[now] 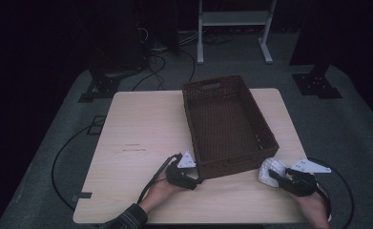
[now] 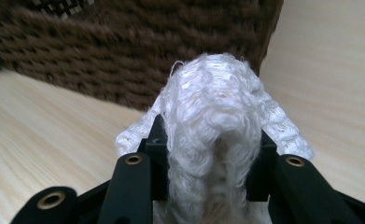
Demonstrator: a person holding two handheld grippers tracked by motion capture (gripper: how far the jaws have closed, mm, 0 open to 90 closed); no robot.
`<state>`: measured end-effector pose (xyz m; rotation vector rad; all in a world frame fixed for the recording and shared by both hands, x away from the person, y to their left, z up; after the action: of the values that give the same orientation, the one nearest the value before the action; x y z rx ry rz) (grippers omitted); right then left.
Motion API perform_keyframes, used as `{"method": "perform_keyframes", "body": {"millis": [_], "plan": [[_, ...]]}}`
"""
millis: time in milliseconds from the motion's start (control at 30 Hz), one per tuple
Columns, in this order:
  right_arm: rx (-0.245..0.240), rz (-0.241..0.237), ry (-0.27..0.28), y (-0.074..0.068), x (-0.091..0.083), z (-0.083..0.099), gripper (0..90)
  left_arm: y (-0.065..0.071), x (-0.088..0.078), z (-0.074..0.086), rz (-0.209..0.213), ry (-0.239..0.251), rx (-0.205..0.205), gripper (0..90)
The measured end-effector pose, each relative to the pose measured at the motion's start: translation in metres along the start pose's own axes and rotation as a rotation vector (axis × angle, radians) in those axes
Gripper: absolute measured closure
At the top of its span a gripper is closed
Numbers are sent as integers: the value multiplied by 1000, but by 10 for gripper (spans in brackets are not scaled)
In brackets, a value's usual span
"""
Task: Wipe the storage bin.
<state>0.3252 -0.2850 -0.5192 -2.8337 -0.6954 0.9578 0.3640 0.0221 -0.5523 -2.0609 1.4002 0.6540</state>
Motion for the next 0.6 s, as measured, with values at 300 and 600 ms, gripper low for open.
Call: {"method": "perform_keyframes", "body": {"millis": [300,600], "plan": [[-33,-22,91,-14,-14,-20,621,0,0,0,-1,0,-1,290],[-57,-57,178,-29,-28,-38,622,0,0,0,-1,0,1,292]]}}
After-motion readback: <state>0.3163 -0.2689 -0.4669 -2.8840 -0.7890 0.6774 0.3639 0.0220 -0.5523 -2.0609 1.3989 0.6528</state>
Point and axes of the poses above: each handheld gripper's, and its own axes: x roughly forward along the jaws, z roughly out of its underside, y roughly to its right, the point moved 8 cm from there along x, roughly forward along the jaws, and after that the axes turned 12 degrees about x, right-handed, at the moved point
